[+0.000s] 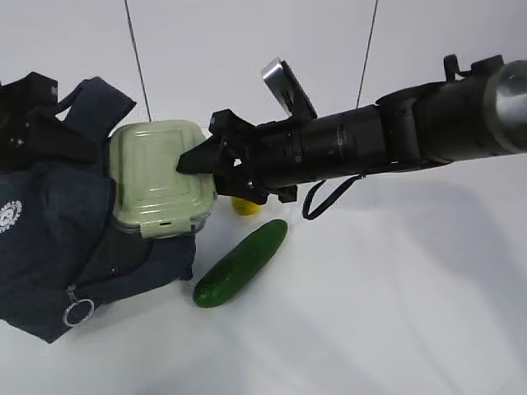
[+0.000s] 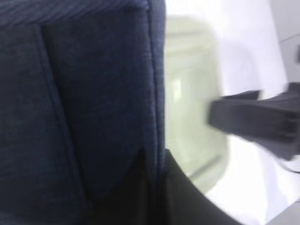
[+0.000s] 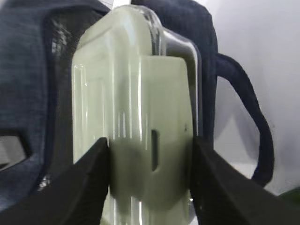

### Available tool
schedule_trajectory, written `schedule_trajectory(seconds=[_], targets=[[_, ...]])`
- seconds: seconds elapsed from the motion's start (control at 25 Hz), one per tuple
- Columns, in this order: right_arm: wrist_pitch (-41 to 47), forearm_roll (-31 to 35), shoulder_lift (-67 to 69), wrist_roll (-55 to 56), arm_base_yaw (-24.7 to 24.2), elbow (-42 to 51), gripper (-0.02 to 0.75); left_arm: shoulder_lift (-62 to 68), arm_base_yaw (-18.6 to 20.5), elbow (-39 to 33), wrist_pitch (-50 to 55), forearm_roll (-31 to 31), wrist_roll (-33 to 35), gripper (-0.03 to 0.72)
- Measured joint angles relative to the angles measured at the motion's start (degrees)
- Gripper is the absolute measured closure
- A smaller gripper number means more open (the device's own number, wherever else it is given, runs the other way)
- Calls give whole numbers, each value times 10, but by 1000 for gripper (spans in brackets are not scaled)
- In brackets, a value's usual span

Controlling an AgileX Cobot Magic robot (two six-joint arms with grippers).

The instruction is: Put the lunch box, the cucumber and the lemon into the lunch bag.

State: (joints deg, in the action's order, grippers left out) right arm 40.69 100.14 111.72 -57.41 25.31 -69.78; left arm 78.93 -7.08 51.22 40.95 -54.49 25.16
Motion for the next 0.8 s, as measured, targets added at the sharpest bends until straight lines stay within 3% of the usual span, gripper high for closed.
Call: schedule_trajectory(seconds=[0.64, 0.8], targets=[[12, 7, 8, -8, 19, -33, 363, 16, 0, 0, 30, -177, 114, 687], [12, 9, 23, -8, 23, -37, 363, 24, 0, 0, 38, -196, 126, 687]])
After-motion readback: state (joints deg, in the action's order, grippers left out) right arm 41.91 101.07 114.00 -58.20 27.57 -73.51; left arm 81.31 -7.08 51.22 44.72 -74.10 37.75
